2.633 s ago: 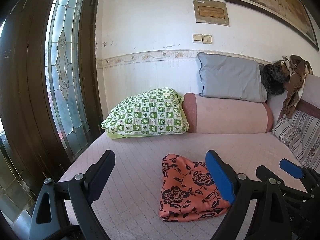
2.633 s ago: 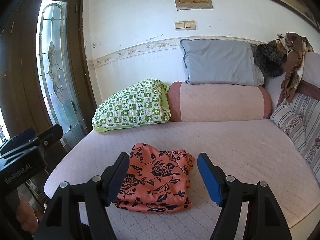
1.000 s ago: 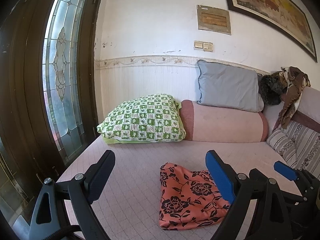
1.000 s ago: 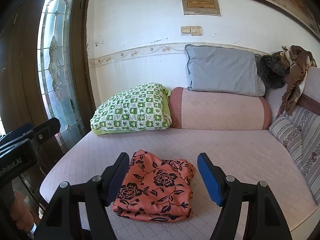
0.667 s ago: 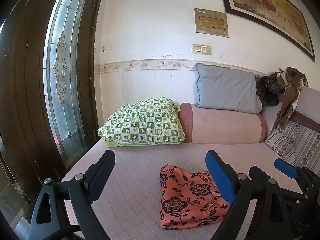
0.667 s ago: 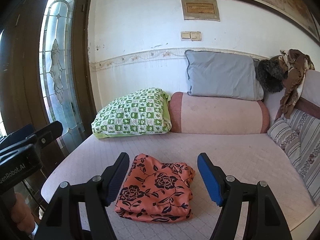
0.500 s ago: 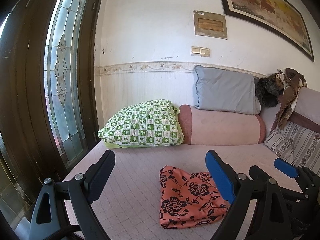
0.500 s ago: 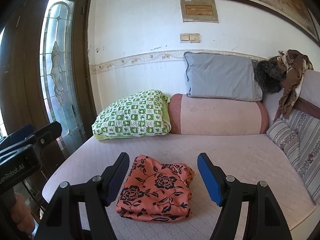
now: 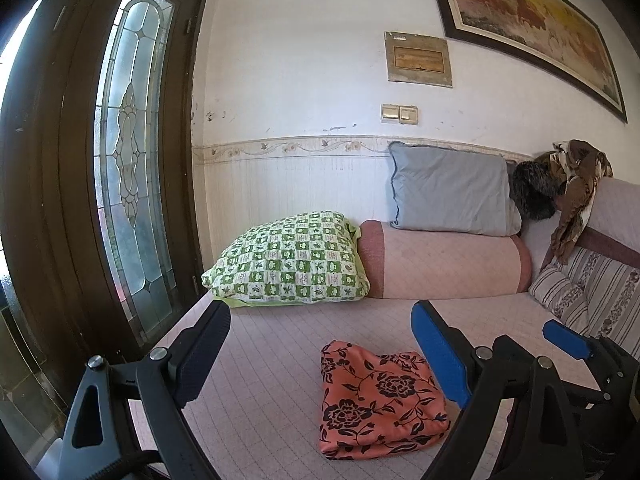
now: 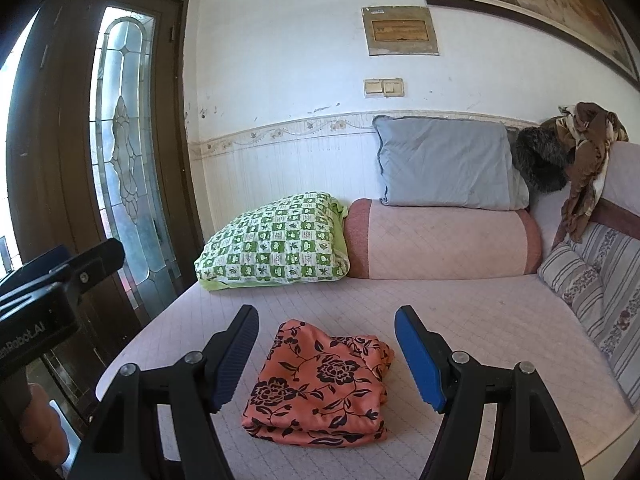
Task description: Fold small clothes
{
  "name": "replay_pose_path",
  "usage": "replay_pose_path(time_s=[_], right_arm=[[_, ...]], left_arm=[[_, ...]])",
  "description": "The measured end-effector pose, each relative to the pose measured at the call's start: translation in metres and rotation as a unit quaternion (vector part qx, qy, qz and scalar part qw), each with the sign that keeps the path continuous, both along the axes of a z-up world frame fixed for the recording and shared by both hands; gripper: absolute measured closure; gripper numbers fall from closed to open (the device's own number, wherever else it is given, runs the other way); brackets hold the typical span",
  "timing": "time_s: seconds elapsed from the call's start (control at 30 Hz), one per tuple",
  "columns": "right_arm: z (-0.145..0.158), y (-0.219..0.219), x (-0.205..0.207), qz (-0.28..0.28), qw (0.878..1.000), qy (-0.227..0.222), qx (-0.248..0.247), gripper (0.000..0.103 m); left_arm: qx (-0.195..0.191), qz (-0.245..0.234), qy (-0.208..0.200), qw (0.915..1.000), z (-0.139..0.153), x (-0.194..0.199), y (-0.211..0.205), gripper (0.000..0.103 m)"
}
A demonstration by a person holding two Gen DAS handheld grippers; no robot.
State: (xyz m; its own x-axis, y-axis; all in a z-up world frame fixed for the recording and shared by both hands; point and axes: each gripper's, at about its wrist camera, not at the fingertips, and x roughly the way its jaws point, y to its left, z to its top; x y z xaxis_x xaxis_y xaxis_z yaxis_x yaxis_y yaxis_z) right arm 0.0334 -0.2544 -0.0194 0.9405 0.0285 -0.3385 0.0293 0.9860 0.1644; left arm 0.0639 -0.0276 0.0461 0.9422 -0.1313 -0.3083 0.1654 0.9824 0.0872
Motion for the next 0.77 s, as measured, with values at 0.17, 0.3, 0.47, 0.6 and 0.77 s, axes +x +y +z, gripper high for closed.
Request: replay_pose_path(time_s=[0.17, 0.3, 0.47, 0.6, 0.77], right_arm=[[-0.003, 0.000, 0.008, 0.002, 1.000, 0.006, 0.000, 0.029], [-0.005, 0.000, 0.017, 0.002, 1.000, 0.013, 0.002, 0.029], [-0.005, 0.000, 0.027, 0.002, 1.000, 0.017, 0.005, 0.029], [-0.007, 0.003, 0.035, 0.004, 1.000, 0.020, 0.005, 0.029], [-0.016, 0.000, 0.051, 0.009, 0.999, 0.033, 0.015, 0.029]], left_arm=[[-0.002, -0.003, 0.007, 1.0000, -0.003, 0.008, -0.003, 0.011], [-0.003, -0.003, 0.012, 0.9999, -0.004, 0.016, -0.003, 0.011], [-0.004, -0.007, 0.018, 0.9998, -0.005, 0.027, -0.004, 0.011], [-0.010, -0.016, 0.018, 0.9997, -0.006, 0.033, -0.003, 0.011], [-0.018, -0.013, 0.003, 0.9997, -0.013, 0.045, 0.000, 0.011]])
